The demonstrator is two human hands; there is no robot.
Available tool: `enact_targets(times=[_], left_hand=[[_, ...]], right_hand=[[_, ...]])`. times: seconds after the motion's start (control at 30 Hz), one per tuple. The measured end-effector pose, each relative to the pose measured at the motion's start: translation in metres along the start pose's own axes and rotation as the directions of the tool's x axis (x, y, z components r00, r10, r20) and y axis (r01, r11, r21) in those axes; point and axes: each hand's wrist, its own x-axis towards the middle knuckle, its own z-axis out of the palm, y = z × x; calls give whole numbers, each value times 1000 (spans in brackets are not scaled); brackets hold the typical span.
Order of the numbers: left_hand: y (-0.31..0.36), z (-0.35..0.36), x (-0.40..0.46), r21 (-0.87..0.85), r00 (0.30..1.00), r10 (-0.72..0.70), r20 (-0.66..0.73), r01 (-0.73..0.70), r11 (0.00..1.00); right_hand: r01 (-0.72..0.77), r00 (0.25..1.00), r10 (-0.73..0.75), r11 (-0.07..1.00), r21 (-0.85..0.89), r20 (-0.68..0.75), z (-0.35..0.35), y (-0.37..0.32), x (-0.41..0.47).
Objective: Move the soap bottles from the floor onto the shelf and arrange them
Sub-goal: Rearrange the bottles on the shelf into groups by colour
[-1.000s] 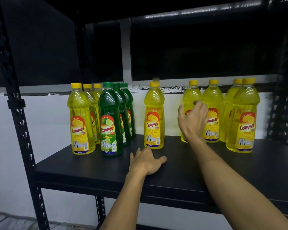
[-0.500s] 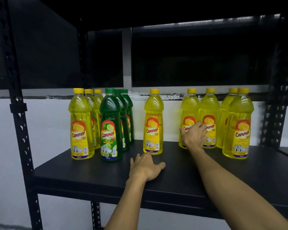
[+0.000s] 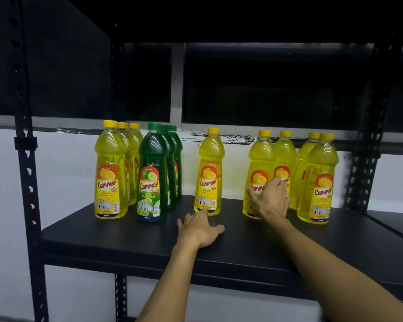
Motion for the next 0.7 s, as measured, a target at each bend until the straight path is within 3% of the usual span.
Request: enact_targets(times=[0.17,0.3,0.4,0.5,0.7], left_hand=[[-1,-2,-4,-96,1000,18,-4,-19,995],[-2,-1,-6,-191,999,36,-24,-39,981],[0,-3,-11,-327,997,81,-16,-81,942],[2,-6,-16,-480,991,130,-14,-121,869],[-8,-15,-16,-756,997,82,-13,-64,651]], right_hand=[[107,994,-108,992,62,15,-22,4,-30],[200,975,-221,926,321,30,-29,3,-53],[108,961,-231,821,561,153,-34,-4,-63],[-22,936,-227,725,688,269,-39,-14,-69],[-65,837,-334,726,685,434,-28,-34,-63]])
